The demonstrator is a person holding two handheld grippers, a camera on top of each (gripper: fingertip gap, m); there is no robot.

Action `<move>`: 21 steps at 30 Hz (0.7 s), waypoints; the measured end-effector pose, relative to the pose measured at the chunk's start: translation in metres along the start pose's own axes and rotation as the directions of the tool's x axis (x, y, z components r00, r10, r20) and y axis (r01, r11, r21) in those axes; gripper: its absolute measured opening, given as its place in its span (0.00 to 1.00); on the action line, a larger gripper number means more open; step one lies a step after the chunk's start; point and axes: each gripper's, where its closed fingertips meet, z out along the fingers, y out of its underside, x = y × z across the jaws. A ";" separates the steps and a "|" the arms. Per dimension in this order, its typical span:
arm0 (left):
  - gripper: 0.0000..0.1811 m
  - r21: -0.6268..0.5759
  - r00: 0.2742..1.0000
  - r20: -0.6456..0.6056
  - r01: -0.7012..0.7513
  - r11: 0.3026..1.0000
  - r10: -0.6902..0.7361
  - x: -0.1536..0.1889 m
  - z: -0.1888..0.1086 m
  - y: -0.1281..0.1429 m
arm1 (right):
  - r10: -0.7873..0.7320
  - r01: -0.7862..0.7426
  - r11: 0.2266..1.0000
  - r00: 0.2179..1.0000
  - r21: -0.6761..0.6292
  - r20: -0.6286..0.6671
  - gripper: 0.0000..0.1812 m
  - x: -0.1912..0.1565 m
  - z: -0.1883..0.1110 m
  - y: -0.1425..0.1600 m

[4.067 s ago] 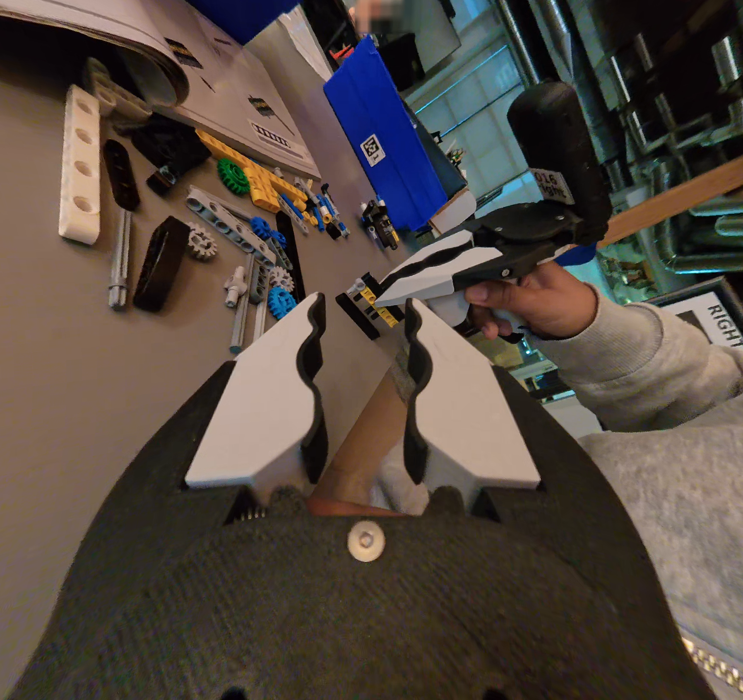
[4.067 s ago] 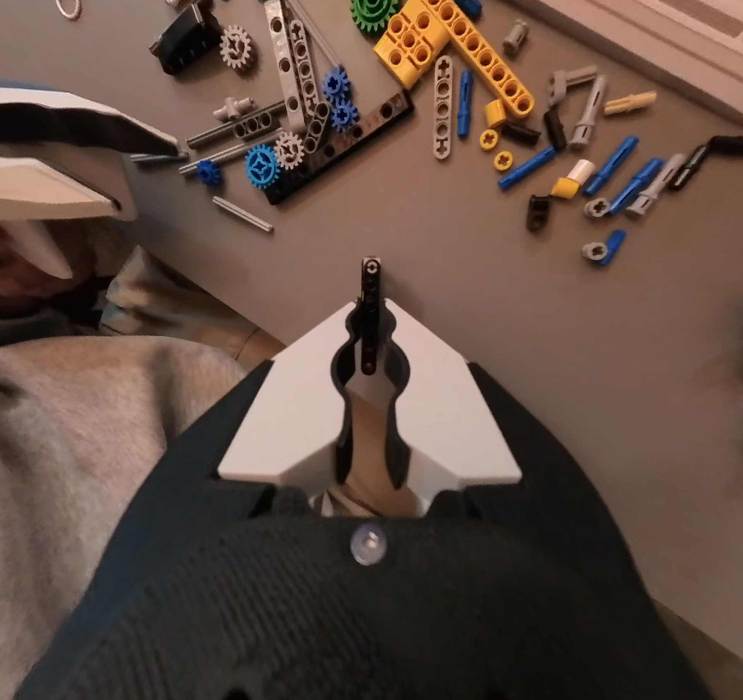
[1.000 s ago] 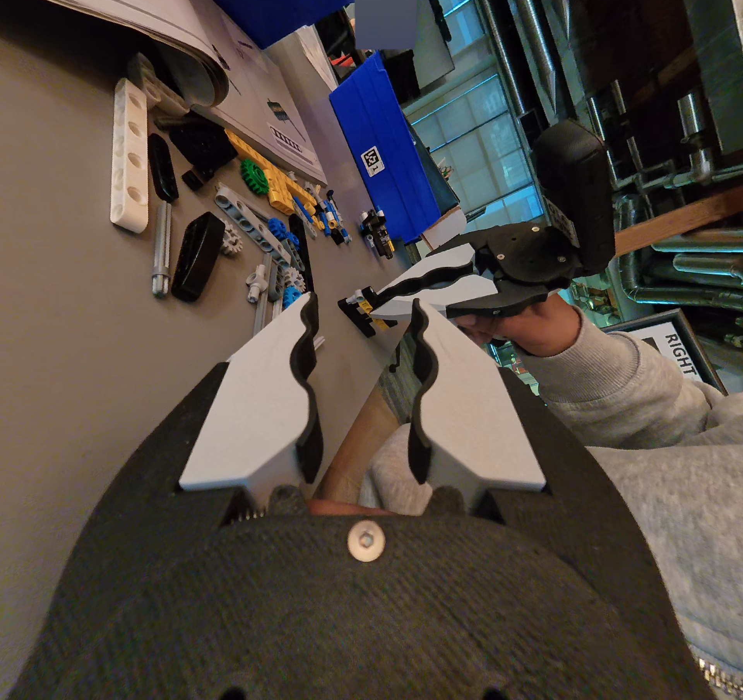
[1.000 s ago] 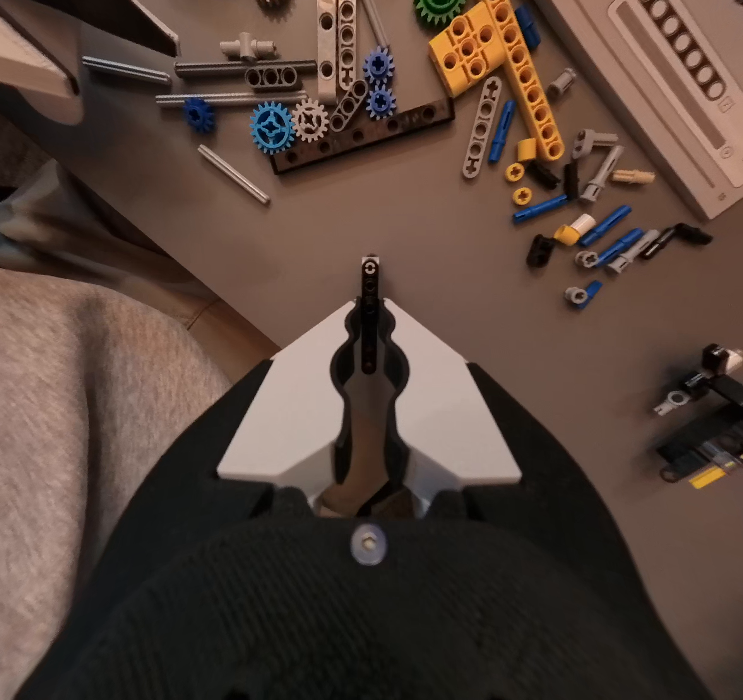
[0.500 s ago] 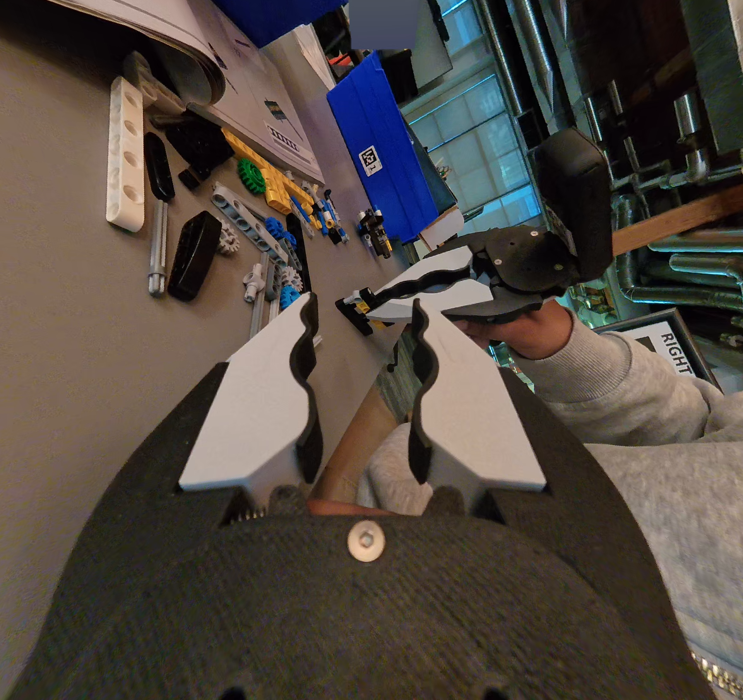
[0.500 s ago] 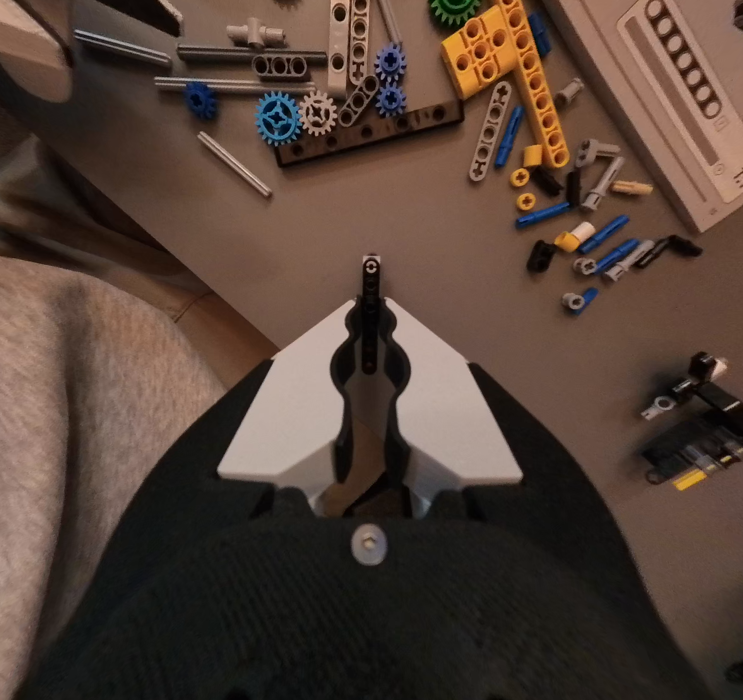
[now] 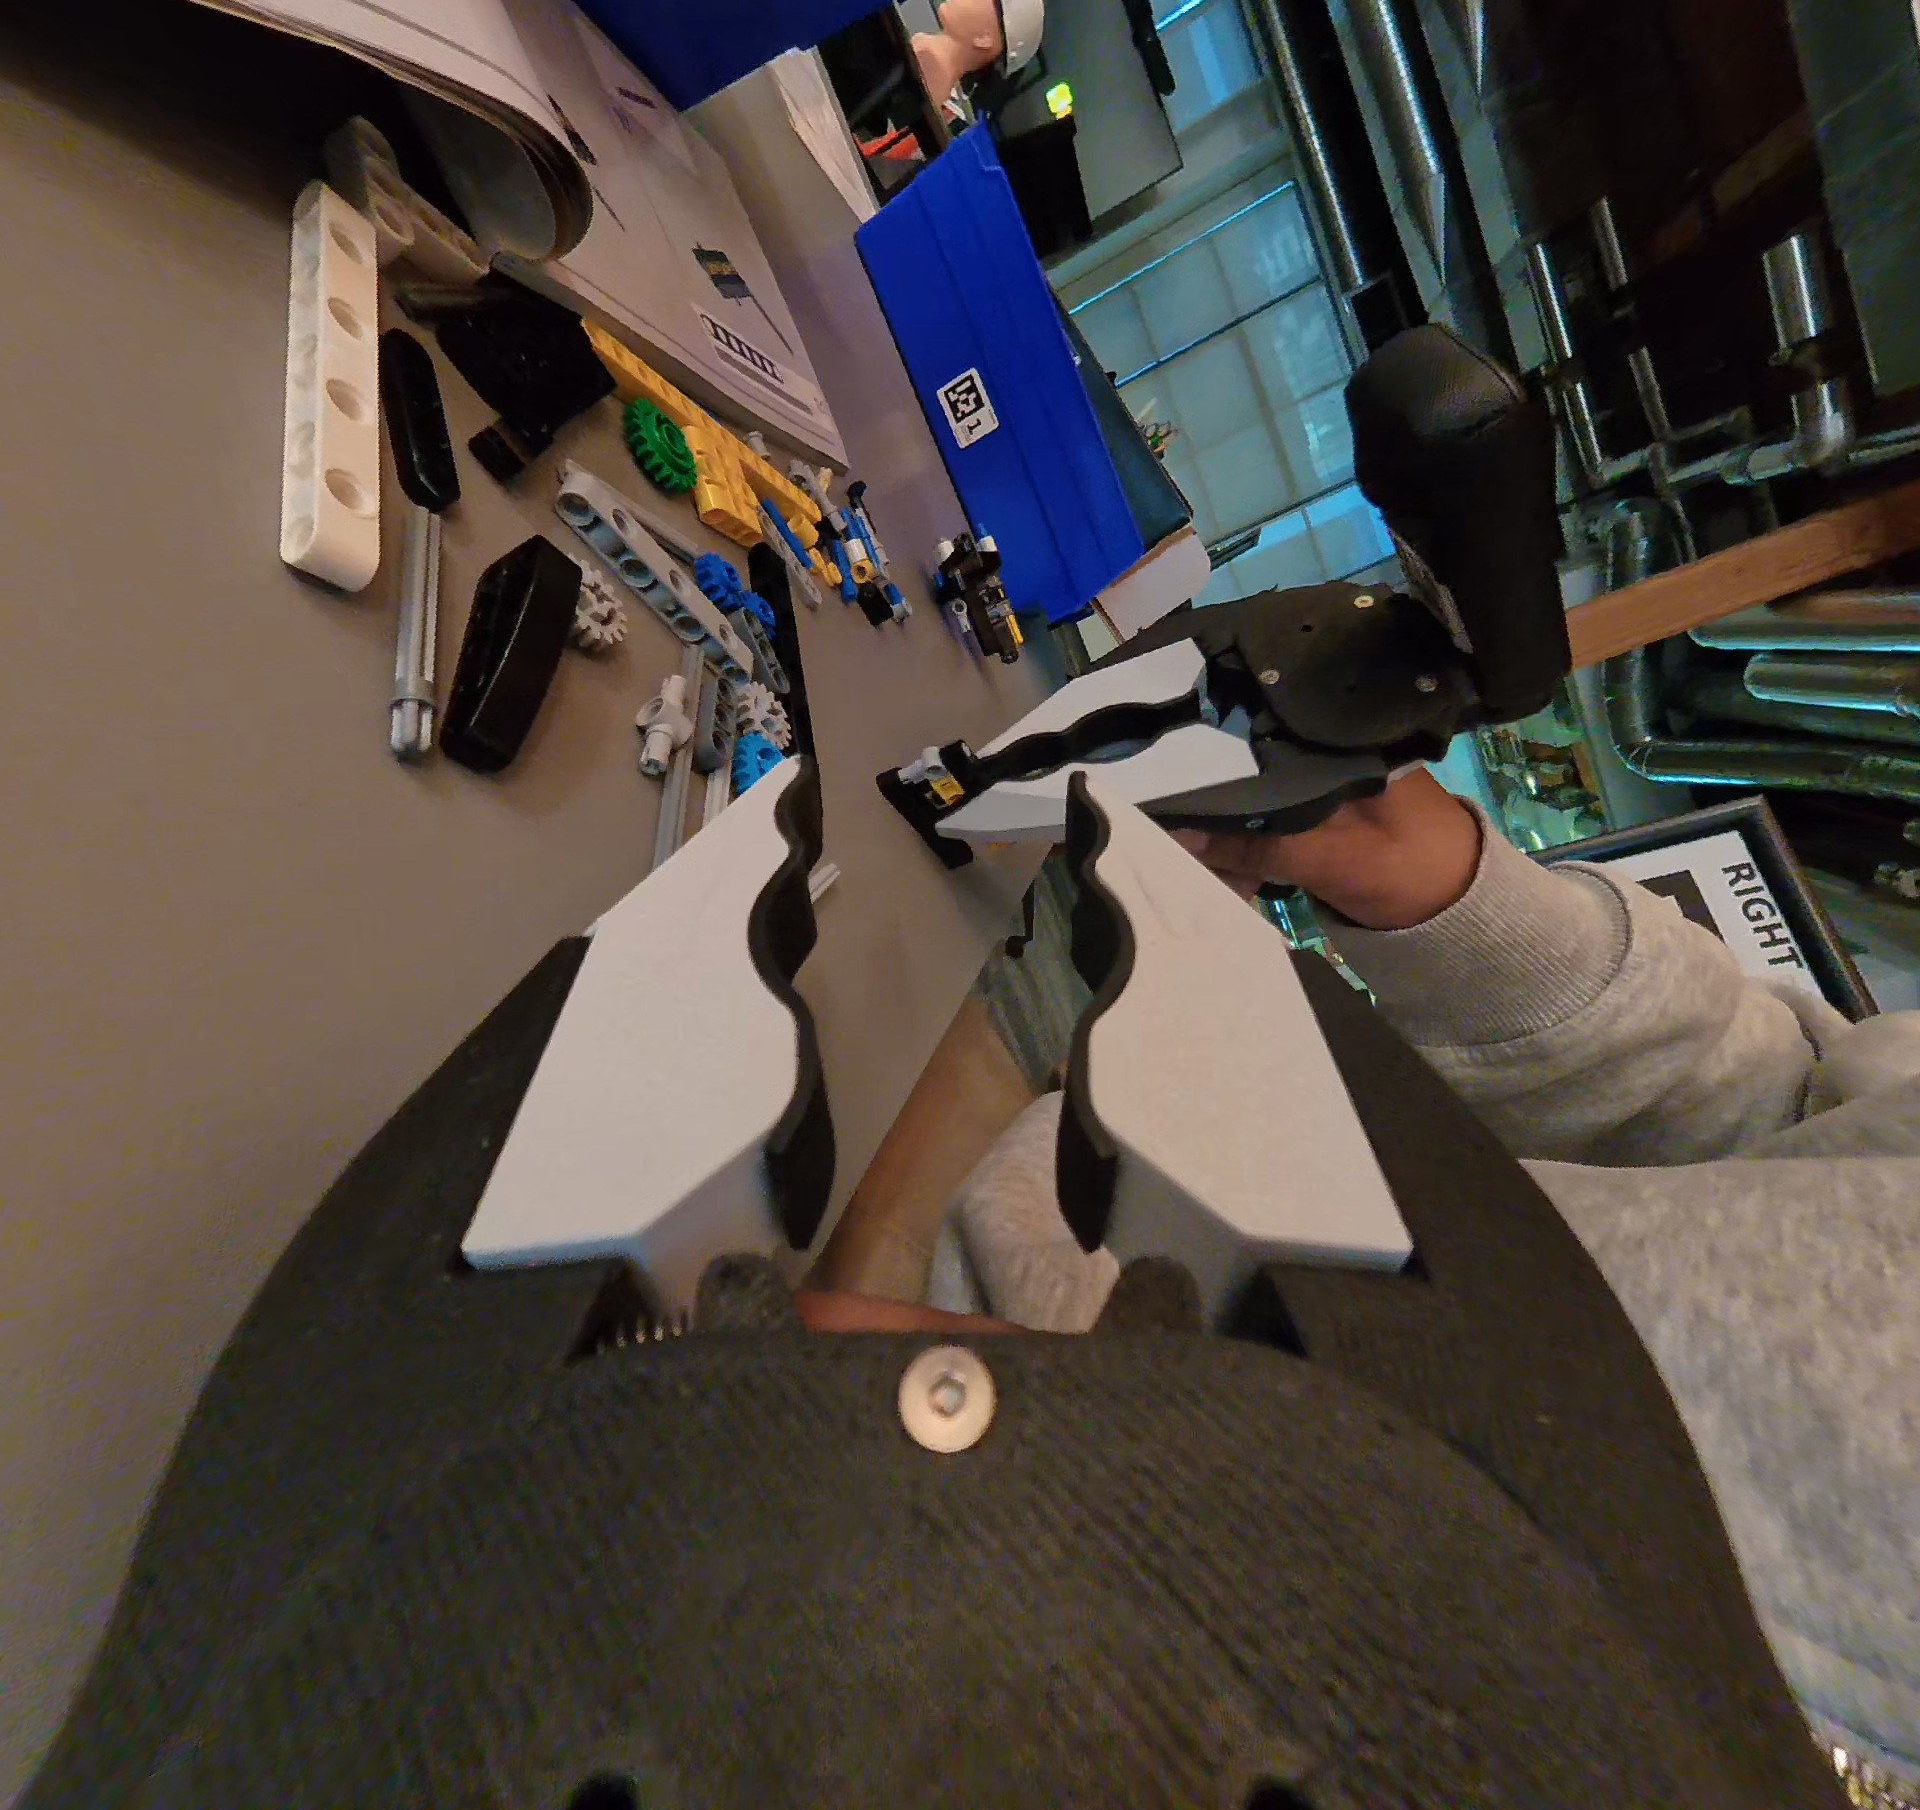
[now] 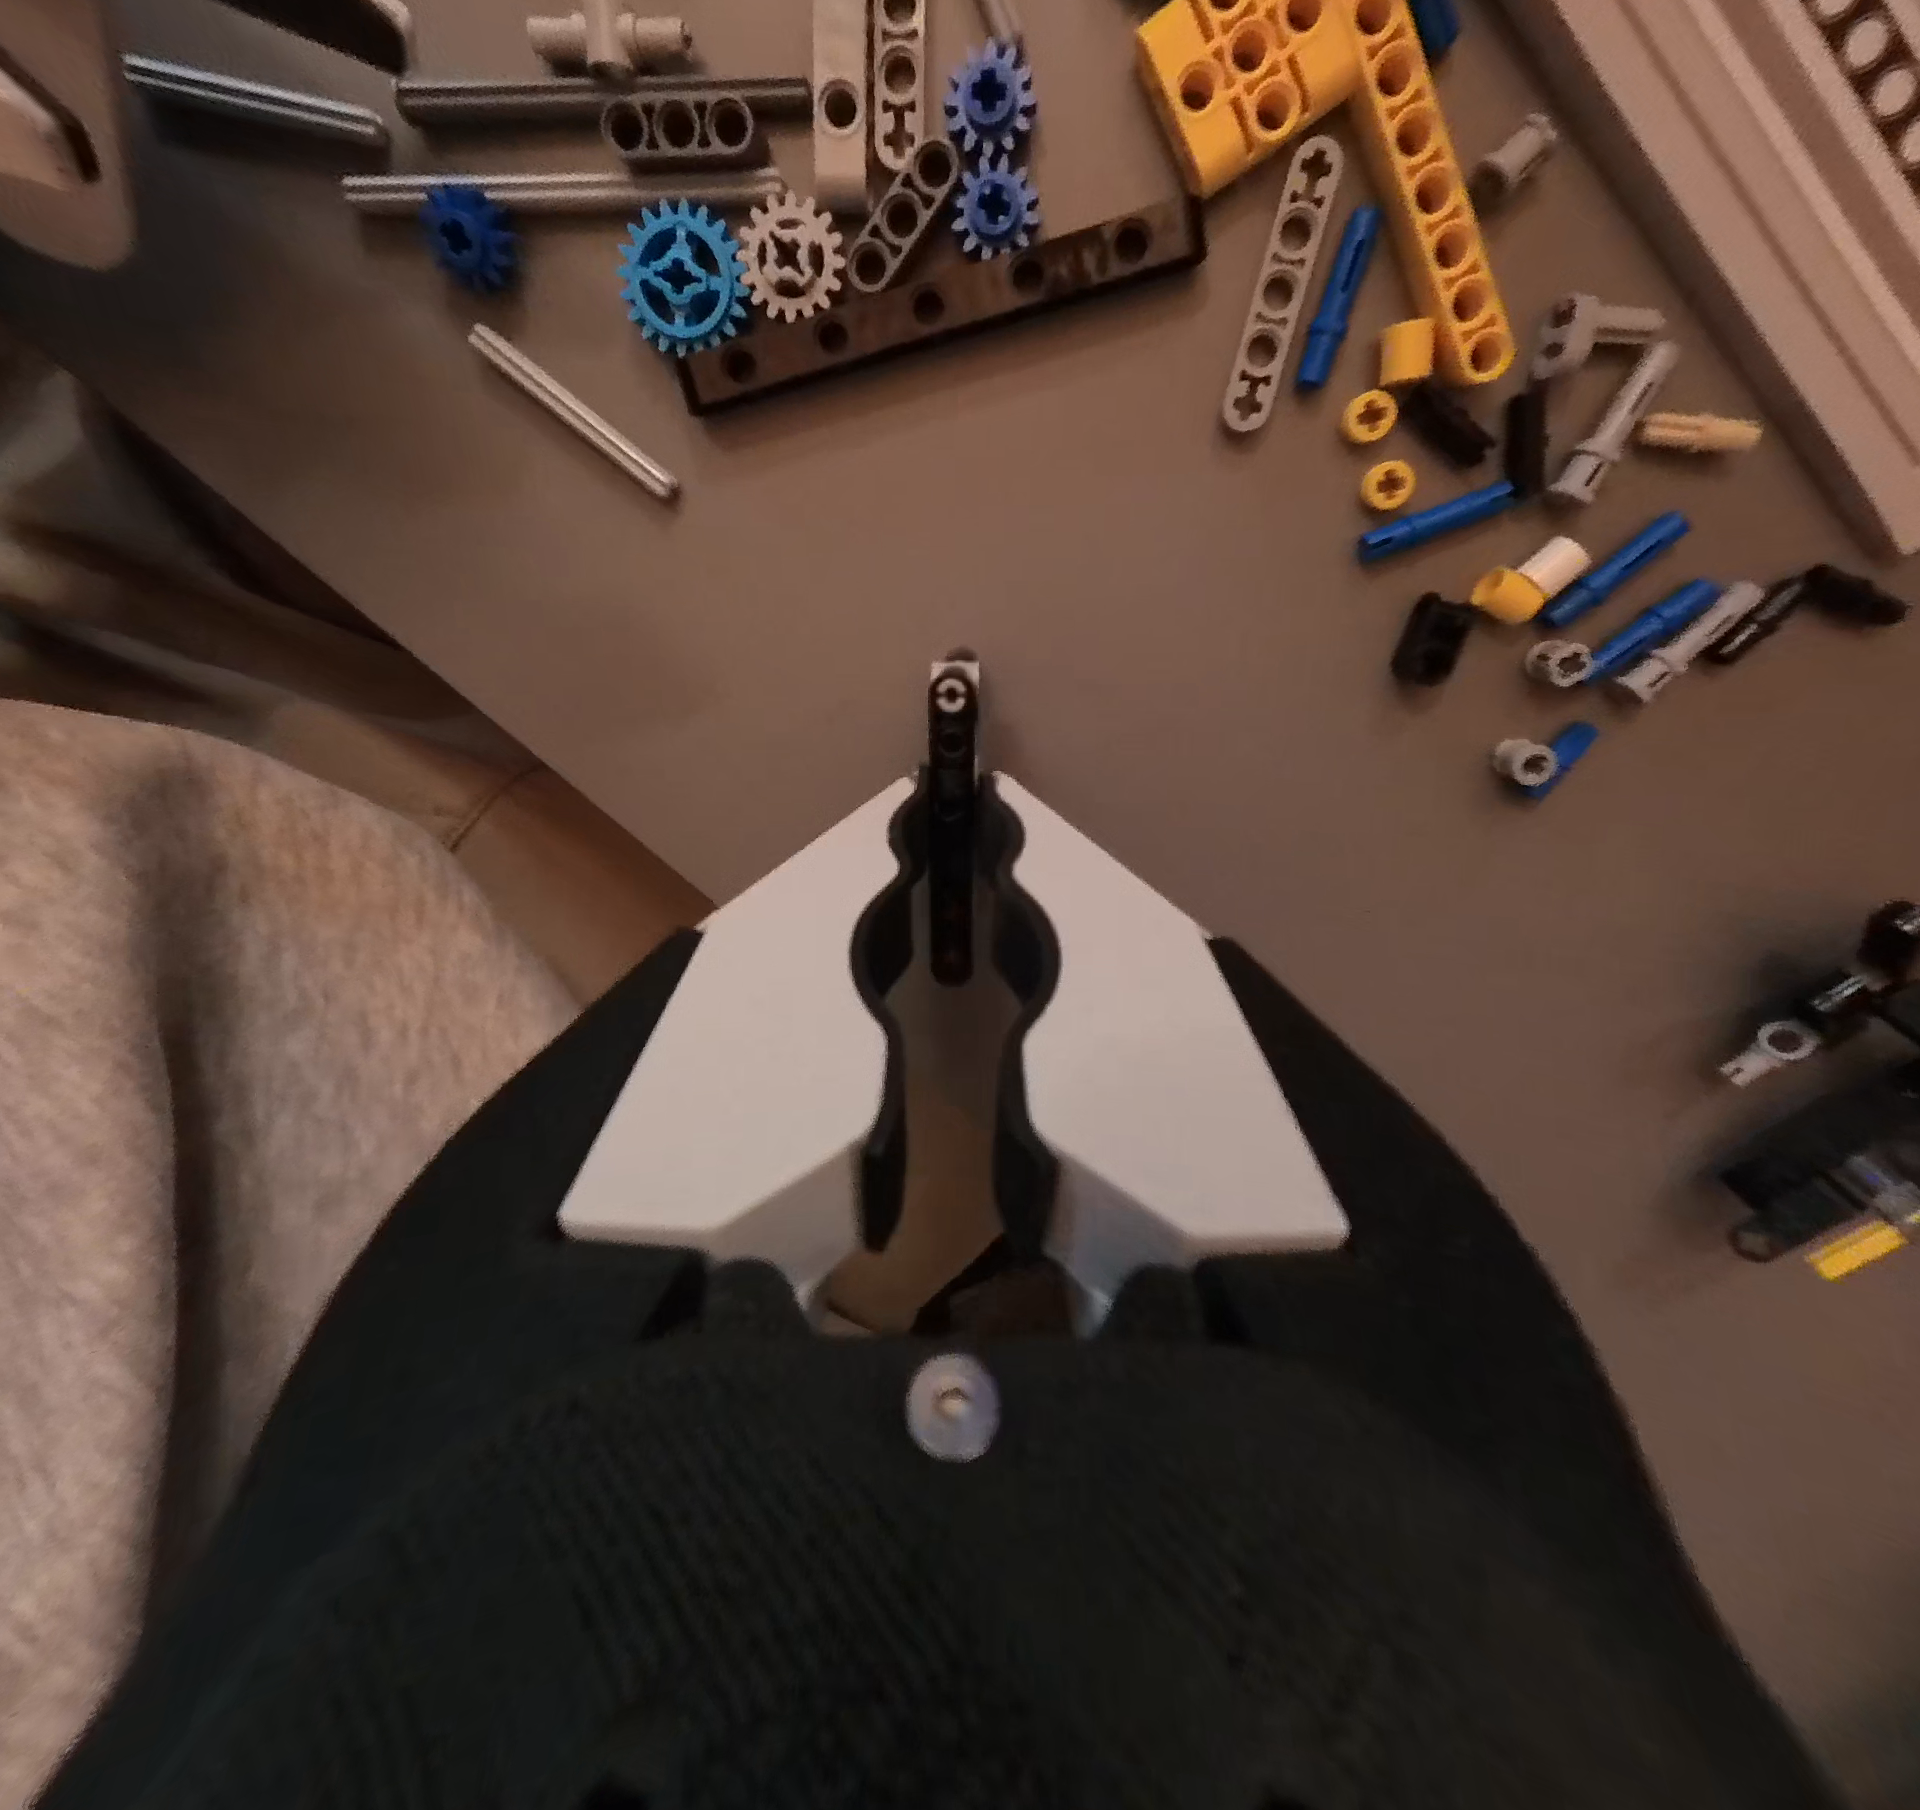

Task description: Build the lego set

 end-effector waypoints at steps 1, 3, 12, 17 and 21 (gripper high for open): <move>0.25 -0.001 1.000 0.001 0.000 1.000 0.000 0.000 0.000 0.000 | -0.002 0.002 1.000 1.000 0.000 -0.003 0.05 0.000 0.000 -0.001; 0.25 -0.003 1.000 0.001 0.000 1.000 0.000 0.000 0.001 0.001 | 0.001 -0.001 1.000 1.000 0.007 -0.004 0.08 0.001 -0.002 -0.003; 0.25 -0.001 1.000 -0.005 0.003 1.000 -0.003 0.000 0.000 0.000 | -0.002 0.003 0.999 1.000 0.042 -0.009 0.09 0.002 -0.007 -0.011; 0.25 -0.001 1.000 -0.007 0.005 1.000 -0.005 0.000 0.000 0.000 | -0.021 0.022 0.999 1.000 0.045 -0.016 0.07 0.000 -0.009 -0.015; 0.25 -0.003 1.000 -0.007 0.006 1.000 -0.006 0.000 0.000 0.000 | -0.037 0.038 0.998 0.999 0.040 -0.018 0.03 0.000 -0.010 -0.015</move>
